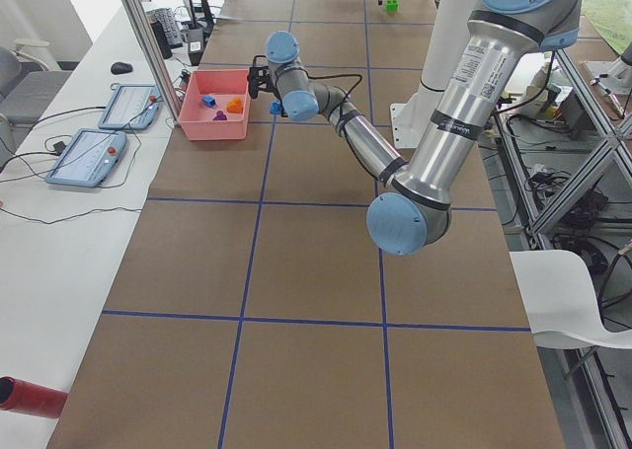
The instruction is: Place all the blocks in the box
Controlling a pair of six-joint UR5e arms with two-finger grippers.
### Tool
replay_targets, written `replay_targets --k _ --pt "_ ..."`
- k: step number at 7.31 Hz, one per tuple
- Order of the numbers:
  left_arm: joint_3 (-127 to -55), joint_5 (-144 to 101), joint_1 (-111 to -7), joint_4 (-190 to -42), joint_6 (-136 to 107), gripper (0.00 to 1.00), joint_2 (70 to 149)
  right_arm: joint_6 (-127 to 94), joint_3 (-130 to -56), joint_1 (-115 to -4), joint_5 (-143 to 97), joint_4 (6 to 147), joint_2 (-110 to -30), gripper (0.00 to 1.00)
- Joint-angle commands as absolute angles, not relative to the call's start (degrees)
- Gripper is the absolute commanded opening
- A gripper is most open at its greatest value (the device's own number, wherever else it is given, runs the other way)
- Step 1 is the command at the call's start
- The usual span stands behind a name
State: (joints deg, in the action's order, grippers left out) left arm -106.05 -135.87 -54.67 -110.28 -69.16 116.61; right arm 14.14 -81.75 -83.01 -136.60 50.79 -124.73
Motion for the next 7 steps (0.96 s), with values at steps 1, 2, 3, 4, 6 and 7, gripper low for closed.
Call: replay_targets --k 1,2,3,4,6,7 --pt "-97.6 -134.1 -54.8 -110.3 -71.5 0.0 126.3 14.2 -80.6 -83.0 -137.9 50.7 -125.7 1.0" --pt "-94.3 -132.6 -54.8 -110.3 -71.7 0.0 129.6 14.2 -80.5 -83.0 -138.2 50.6 -126.8 1.0" --pt "-92.0 -132.4 -54.8 -110.7 -71.7 0.0 132.0 14.3 -80.5 -83.0 -139.8 50.6 -127.7 1.0" --pt "-86.4 -129.1 -54.6 -111.4 -71.8 0.0 136.8 14.3 -80.4 -83.0 -141.1 50.6 -128.0 0.99" --pt "-76.0 -125.3 -52.7 -116.4 -75.0 0.0 143.9 14.0 -80.4 -83.0 -141.6 50.9 -128.0 0.57" --pt "-72.8 -120.4 -50.7 -120.7 -77.2 0.0 145.0 13.0 -80.4 -83.0 -141.6 50.7 -127.8 0.18"
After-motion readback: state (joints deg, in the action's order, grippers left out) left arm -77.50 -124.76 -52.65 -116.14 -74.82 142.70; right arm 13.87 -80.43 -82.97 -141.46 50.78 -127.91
